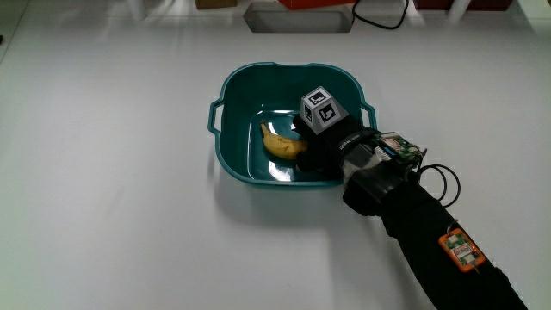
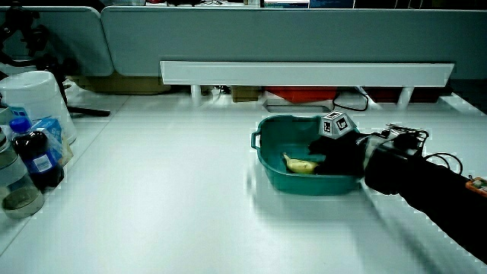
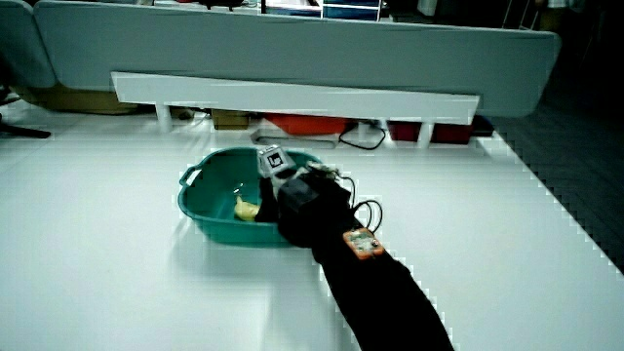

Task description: Pick banana from plate

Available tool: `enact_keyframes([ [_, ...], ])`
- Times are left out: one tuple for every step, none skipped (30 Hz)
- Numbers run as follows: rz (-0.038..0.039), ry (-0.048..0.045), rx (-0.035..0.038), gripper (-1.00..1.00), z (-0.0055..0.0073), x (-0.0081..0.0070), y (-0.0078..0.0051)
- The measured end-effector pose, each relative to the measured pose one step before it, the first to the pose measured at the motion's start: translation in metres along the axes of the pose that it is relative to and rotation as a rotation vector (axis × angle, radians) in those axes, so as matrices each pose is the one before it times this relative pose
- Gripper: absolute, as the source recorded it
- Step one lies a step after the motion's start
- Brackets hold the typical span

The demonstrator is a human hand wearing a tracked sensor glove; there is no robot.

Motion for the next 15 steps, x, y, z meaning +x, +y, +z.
enact_keyframes([
  [-0.01675,-0.00755,0.00596,0.44,-0.00121,0.00087,0.00116],
  [0.00501,0.0043,0.00035,0.5,-0.00016,0.00039,-0.00056],
  [0.00836,0.00361,0.01134,0.56,0.00035,0.00047,-0.00084],
  [0.01335,0.0136,-0.00689,0.61,0.0009,0.00028,-0.00167],
  [-0.00582,-0.00165,0.01285,0.67,-0.00027,0.00046,0.00007],
  [-0.00197,-0.00214,0.00068,0.72,-0.00026,0.00003,0.00015],
  [-0.00794,-0.01078,0.00831,0.78,0.00045,-0.00019,-0.00081],
  [0.01133,0.00347,0.01147,0.83,0.00116,-0.00017,-0.00157],
  [-0.00057,0.00052,-0.01438,0.89,-0.00047,0.00064,0.00073],
  [-0.00466,-0.00134,0.01913,0.94,0.00075,0.00082,-0.00106],
  [0.01464,0.01581,-0.00479,1.0,-0.00001,0.00121,-0.00003],
  [-0.01104,-0.00573,0.01934,1.0,0.00041,0.0018,-0.00056],
  [0.00891,0.00691,0.00297,1.0,0.00111,0.00114,-0.00127],
  [-0.00408,0.00206,0.01151,1.0,0.00159,0.0012,-0.00187],
  [-0.00166,-0.00582,0.01451,1.0,0.00131,0.00104,-0.00177],
])
